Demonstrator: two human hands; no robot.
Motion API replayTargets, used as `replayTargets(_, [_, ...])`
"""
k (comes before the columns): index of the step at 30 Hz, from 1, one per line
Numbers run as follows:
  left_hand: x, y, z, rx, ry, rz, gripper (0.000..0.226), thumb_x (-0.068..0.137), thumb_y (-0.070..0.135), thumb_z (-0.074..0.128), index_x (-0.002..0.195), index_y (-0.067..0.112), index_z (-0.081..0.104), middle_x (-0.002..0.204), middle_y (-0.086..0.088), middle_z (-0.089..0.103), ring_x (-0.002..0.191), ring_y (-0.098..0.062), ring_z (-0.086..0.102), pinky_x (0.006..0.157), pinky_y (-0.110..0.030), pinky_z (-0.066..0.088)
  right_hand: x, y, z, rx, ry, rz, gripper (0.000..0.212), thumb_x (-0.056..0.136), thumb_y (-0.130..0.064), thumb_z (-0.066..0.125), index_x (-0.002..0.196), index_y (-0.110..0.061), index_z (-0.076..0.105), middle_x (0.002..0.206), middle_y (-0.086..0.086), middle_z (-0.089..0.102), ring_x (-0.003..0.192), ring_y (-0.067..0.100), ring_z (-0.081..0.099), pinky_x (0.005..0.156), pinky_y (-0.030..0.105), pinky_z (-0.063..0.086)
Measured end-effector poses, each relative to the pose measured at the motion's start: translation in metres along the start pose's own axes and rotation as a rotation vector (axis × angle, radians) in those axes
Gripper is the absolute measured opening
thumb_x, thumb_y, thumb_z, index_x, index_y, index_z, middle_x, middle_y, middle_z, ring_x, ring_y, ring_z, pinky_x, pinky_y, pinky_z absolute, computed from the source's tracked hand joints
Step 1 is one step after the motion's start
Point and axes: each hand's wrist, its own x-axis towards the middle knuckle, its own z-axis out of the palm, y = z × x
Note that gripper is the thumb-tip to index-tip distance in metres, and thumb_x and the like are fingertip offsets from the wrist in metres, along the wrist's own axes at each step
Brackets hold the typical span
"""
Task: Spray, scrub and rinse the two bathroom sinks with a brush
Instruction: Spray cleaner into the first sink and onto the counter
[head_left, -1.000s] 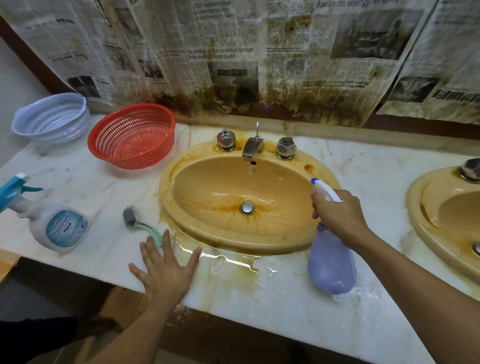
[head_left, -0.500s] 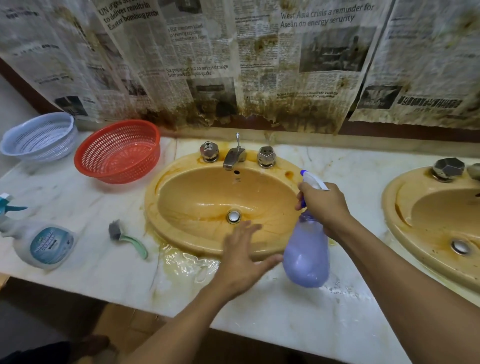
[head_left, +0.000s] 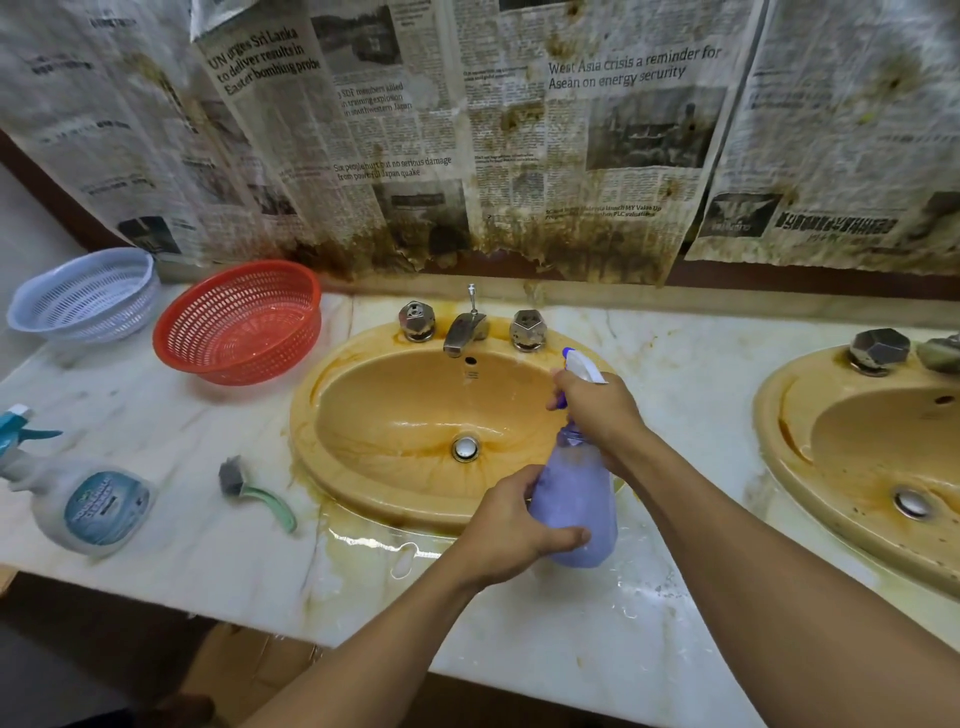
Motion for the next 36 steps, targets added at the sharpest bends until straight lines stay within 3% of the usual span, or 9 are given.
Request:
replayTargets(3, [-0.006,-0.002,-0.007,-0.02,0.022,-0.009,0.061,0.07,0.03,0.089,0.125,0.027,0.064,0.116,0.011,0.073,0.109,-0.011,0.069,0.095,-0.04,0.058,-0.003,-0.005,0.011,-0.036,-0.052,-0.006,0.031,0.092,-0.045,0.065,0.096,-0.014,0.068,0.086,0.002,0.075,0.064,0.018,0.057,0.062,0.031,0.049])
replayTargets(8, [-0.016,-0.009,-0.02,0.003,0.022,-0.015,0.067,0.066,0.039,0.09,0.126,0.03,0.063,0.118,0.013,0.072,0.11,-0.011,0.068,0.095,-0.043,0.058,-0.017,-0.006,0.029,-0.033,0.042,0.005,0.028,0.089,-0.028,0.058,0.088,-0.002,0.069,0.062,0.012,0.07,0.039,0.021,0.048,0.045,0.026,0.044])
replayTargets(12, [-0.024,-0.017,-0.031,-0.011,0.065,-0.022,0.07,0.065,0.043,0.09,0.127,0.031,0.061,0.12,0.013,0.071,0.112,-0.012,0.067,0.096,-0.044,0.058,-0.02,-0.008,0.046,-0.11,-0.087,-0.046,0.028,0.092,-0.036,0.063,0.1,-0.011,0.069,0.075,0.002,0.075,0.062,0.019,0.057,0.057,0.027,0.05])
replayTargets(15, [-0.029,-0.022,-0.04,-0.031,0.085,-0.026,0.07,0.065,0.043,0.089,0.127,0.032,0.06,0.121,0.013,0.071,0.113,-0.013,0.067,0.096,-0.044,0.058,-0.022,-0.012,0.06,-0.095,-0.164,-0.057,0.032,0.094,-0.045,0.066,0.106,-0.015,0.066,0.087,0.002,0.073,0.067,0.019,0.054,0.046,0.019,0.046])
replayTargets(19, [-0.036,-0.028,-0.049,-0.029,0.09,-0.016,0.071,0.065,0.045,0.088,0.128,0.033,0.06,0.122,0.015,0.07,0.114,-0.011,0.066,0.096,-0.043,0.058,-0.026,-0.009,0.077,-0.041,-0.076,-0.003,0.019,0.089,-0.031,0.061,0.098,-0.015,0.064,0.068,0.008,0.071,0.05,0.017,0.049,0.046,0.024,0.043])
replayTargets(22, [-0.04,-0.032,-0.057,-0.037,0.088,-0.012,0.069,0.064,0.044,0.088,0.127,0.031,0.061,0.12,0.012,0.071,0.112,-0.013,0.067,0.096,-0.044,0.058,-0.031,-0.008,0.085,-0.039,-0.033,0.009,0.027,0.089,-0.03,0.06,0.1,-0.007,0.068,0.067,0.011,0.07,0.042,0.013,0.049,0.042,0.021,0.042])
replayTargets(27, [-0.043,-0.034,-0.075,-0.056,0.05,-0.015,0.065,0.067,0.036,0.088,0.126,0.028,0.062,0.117,0.009,0.072,0.11,-0.015,0.069,0.095,-0.047,0.058,-0.037,-0.013,0.095,-0.106,-0.053,-0.074,0.036,0.095,-0.041,0.063,0.1,-0.006,0.069,0.098,0.017,0.074,0.064,0.019,0.053,0.053,0.026,0.043])
replayTargets(30, [-0.04,-0.031,-0.083,-0.057,0.033,-0.003,0.059,0.068,0.026,0.088,0.122,0.027,0.064,0.113,0.006,0.074,0.107,-0.016,0.07,0.094,-0.049,0.058,-0.039,-0.02,0.099,-0.095,0.012,-0.051,0.023,0.093,-0.029,0.057,0.084,-0.008,0.063,0.094,0.018,0.075,0.056,0.019,0.051,0.051,0.026,0.045])
replayTargets(36, [-0.035,-0.022,-0.096,-0.063,-0.024,-0.003,0.058,0.067,0.024,0.086,0.12,0.027,0.065,0.11,0.004,0.075,0.105,-0.021,0.071,0.091,-0.047,0.058,-0.041,-0.028,0.101,-0.113,0.085,-0.054,0.035,0.091,-0.028,0.055,0.092,0.002,0.071,0.081,0.015,0.075,0.052,0.022,0.054,0.05,0.025,0.046])
